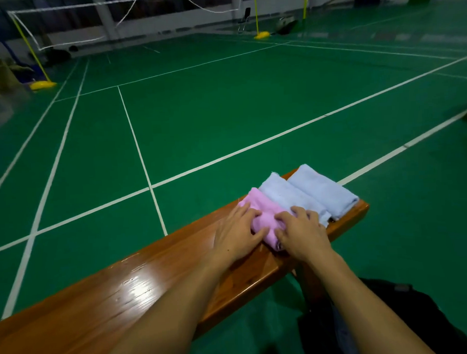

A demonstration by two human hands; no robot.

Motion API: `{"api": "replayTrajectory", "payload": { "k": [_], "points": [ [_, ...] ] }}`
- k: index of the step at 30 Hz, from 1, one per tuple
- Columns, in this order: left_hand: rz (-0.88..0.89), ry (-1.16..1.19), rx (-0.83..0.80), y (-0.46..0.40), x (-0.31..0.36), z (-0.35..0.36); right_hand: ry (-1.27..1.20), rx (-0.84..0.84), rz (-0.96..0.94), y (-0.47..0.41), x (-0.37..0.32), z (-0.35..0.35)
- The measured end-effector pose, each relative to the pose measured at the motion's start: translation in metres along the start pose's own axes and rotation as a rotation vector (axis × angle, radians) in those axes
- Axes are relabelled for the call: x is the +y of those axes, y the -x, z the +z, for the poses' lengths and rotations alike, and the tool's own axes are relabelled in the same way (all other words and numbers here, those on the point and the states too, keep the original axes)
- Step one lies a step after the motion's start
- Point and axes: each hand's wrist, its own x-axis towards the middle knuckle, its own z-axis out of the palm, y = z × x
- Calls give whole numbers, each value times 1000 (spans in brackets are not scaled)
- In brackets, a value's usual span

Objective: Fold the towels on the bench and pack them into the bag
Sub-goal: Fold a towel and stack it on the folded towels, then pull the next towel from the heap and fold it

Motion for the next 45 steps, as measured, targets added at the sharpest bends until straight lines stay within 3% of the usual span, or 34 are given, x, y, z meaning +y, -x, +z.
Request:
{"api": "replayTrajectory", "payload": {
  "k": [3, 7, 11, 15, 18, 22, 30, 37, 41, 45],
  "points": [
    [-8, 68, -11, 3, -1, -18, 29, 22, -7, 3, -3, -2],
    [-21, 143, 74, 23, -5, -56, -24, 194, -50, 8, -14, -4],
    [43, 138, 178, 77, -24, -114, -340, 394, -322, 28, -50, -10],
    [16, 150, 282, 155, -55, -171, -498, 437, -584, 64, -112, 1],
    [-88, 72, 285, 225, -87, -199, -520, 371, -690, 95, -164, 25],
    [-234, 8, 252, 325, -143, -224, -513, 155, -797, 138, -243, 73],
    [-665, -104, 236, 500, -252, -255, -597, -213, -917, 213, -396, 149],
    [-914, -339, 296, 586, -322, -265, -539, -371, -661, 238, -486, 206],
    [-1073, -477, 354, 611, -359, -262, -598, -379, -504, 241, -511, 221],
    [-1092, -397, 395, 616, -369, -263, -625, -348, -472, 240, -516, 220]
  ]
}}
